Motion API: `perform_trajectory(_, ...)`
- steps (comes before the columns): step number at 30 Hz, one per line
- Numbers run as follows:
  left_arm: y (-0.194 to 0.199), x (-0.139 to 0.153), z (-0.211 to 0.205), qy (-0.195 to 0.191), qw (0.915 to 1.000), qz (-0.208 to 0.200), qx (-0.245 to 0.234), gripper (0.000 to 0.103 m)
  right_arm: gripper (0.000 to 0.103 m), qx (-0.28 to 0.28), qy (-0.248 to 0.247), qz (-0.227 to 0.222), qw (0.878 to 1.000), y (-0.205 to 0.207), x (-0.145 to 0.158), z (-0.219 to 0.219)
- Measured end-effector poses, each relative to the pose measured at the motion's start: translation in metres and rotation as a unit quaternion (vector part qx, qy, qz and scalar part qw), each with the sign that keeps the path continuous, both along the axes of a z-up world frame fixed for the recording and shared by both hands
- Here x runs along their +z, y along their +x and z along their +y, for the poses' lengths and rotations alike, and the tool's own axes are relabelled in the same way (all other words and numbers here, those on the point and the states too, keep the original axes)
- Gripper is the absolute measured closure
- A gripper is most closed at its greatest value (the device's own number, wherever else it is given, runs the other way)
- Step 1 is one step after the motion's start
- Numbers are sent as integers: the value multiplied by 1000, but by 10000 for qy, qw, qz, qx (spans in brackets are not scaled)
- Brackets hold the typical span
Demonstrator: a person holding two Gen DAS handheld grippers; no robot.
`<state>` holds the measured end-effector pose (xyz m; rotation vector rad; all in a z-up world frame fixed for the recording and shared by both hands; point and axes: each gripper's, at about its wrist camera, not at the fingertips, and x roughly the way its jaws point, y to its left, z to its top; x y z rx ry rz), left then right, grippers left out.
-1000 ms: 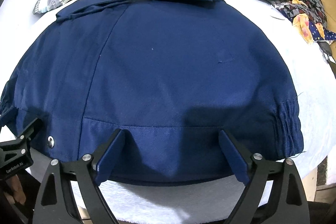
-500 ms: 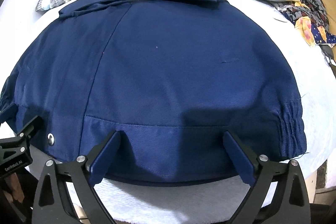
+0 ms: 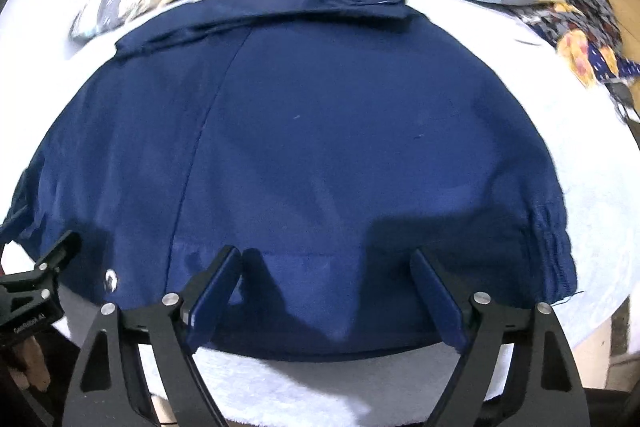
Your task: Fold large clothes
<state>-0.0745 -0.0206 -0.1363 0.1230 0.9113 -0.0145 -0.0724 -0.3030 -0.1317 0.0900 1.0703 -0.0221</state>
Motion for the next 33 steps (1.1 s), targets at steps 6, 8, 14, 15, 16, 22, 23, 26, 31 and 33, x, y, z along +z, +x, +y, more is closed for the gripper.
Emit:
perform_trajectory(6, 5, -4, 24, -211, 9994, 134, 219, 1, 24, -290, 401, 33, 9988, 1, 2, -23)
perform_trajectory(8, 2, -3, 25, -155, 9997, 144, 156, 2, 28, -418, 650, 52, 9970, 0, 4, -36)
perform_trajectory(14, -11, 32, 47, -450, 9985, -209, 239, 3, 43, -977, 1446, -25, 9847, -8, 16, -82)
perform_trajectory(15, -13, 39, 54, -467, 9978, -349, 303, 3, 43, -1104, 1547, -160, 9816, -11, 23, -92)
perform_trajectory(16, -14, 47, 66, -487, 9965, -502, 448, 3, 42, -1234, 1632, -318, 9783, -15, 30, -102)
perform_trajectory(22, 6, 28, 114, -1243, 9863, 123, 1073, 4, 41, -2153, 2070, -462, 9533, -30, 34, -161)
perform_trajectory(23, 11, 15, 111, -1016, 9880, 374, 1103, 4, 48, -2170, 2154, -287, 9517, -29, 25, -162)
perform_trajectory(26, 19, -11, 112, -544, 9870, 857, 1247, 4, 72, -2140, 2045, 268, 9548, -25, 1, -156)
perform_trajectory(31, 14, 6, 136, -790, 9816, 578, 1638, 4, 71, -2230, 1586, 64, 9618, -30, 17, -155)
perform_trajectory(33, 8, 17, 141, -817, 9807, 331, 1742, 4, 71, -2305, 1541, -94, 9607, -35, 23, -158)
